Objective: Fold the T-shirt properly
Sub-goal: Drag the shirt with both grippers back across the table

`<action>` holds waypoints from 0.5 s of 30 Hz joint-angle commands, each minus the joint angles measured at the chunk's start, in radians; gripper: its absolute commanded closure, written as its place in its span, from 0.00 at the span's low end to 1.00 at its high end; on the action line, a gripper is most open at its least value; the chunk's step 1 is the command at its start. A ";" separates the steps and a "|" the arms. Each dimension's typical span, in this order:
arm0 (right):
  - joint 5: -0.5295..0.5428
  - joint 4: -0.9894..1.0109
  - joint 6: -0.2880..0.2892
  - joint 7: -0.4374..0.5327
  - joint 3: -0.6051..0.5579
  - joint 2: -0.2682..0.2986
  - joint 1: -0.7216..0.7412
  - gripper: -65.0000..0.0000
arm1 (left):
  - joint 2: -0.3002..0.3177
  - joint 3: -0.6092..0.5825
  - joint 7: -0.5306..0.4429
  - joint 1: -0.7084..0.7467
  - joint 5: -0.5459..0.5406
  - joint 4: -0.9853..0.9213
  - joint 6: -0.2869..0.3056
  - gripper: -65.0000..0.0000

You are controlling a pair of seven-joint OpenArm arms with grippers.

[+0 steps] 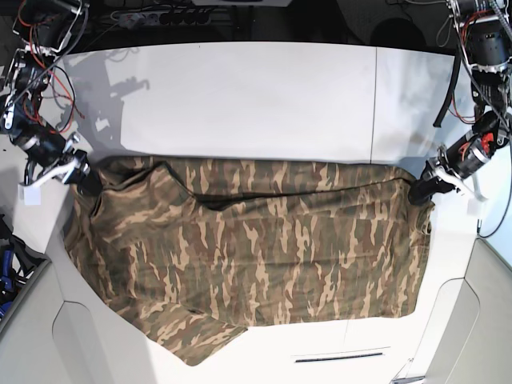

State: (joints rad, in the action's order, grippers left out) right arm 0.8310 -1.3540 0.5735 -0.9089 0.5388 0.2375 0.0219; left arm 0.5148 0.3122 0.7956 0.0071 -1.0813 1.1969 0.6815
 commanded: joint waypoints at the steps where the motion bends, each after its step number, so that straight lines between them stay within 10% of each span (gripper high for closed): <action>1: 0.026 -0.037 0.010 0.014 0.003 0.016 -0.005 1.00 | 0.019 0.012 -0.014 0.000 -0.022 0.040 0.017 1.00; 15: 0.139 -0.151 0.011 -0.036 0.069 0.014 -0.200 1.00 | 0.011 0.143 -0.014 0.215 -0.020 0.132 0.017 1.00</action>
State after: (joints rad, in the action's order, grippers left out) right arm 0.9443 -1.4868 0.5766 -0.9531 0.5999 0.2356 -0.1825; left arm 0.5068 0.4469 0.7914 0.2253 -1.0794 1.3102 0.6819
